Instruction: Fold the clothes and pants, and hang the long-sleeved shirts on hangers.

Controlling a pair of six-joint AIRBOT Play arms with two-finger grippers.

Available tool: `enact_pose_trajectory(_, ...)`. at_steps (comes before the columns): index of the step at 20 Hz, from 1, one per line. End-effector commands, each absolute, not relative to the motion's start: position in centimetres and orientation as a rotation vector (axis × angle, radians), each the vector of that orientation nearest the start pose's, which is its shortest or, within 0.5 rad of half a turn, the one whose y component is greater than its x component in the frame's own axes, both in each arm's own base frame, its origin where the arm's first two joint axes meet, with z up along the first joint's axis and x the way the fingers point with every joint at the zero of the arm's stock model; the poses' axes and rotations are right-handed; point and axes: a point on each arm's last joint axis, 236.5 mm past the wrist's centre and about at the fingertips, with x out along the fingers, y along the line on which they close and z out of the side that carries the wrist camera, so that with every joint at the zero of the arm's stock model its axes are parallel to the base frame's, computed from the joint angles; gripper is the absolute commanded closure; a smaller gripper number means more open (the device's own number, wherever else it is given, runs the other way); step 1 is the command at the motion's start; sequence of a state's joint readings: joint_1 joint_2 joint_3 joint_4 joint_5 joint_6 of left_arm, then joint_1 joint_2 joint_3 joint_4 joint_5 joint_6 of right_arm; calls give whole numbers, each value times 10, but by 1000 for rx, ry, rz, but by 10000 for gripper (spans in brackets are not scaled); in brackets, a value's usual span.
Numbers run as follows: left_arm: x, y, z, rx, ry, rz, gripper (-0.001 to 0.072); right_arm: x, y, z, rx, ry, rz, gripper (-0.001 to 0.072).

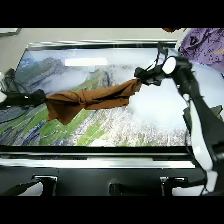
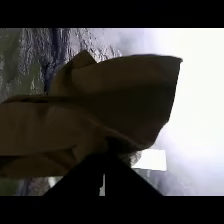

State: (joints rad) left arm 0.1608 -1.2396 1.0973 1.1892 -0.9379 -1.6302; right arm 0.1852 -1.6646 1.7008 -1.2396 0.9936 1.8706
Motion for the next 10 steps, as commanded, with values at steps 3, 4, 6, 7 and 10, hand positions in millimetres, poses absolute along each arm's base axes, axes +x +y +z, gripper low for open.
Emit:
enact_pose_trajectory(3, 442, 5, -48, -551, 1127, 80, 692, 576, 170, 20, 820, 1003, 168, 684)
enact_pose_trajectory(4, 443, 6, -48, -552, 1127, 81, 692, 574, 170, 22, 831, 1012, 171, 605)
enact_pose_trajectory(6, 445, 7, -45, -552, 1120, 81, 692, 563, 164, 38, 891, 1052, 207, 423)
enact_pose_trajectory(7, 445, 8, -43, -552, 1119, 81, 692, 556, 156, 52, 887, 1064, 253, 370)
enact_pose_trajectory(10, 446, 9, -40, -553, 1120, 79, 691, 529, 104, 86, 863, 1088, 284, 343)
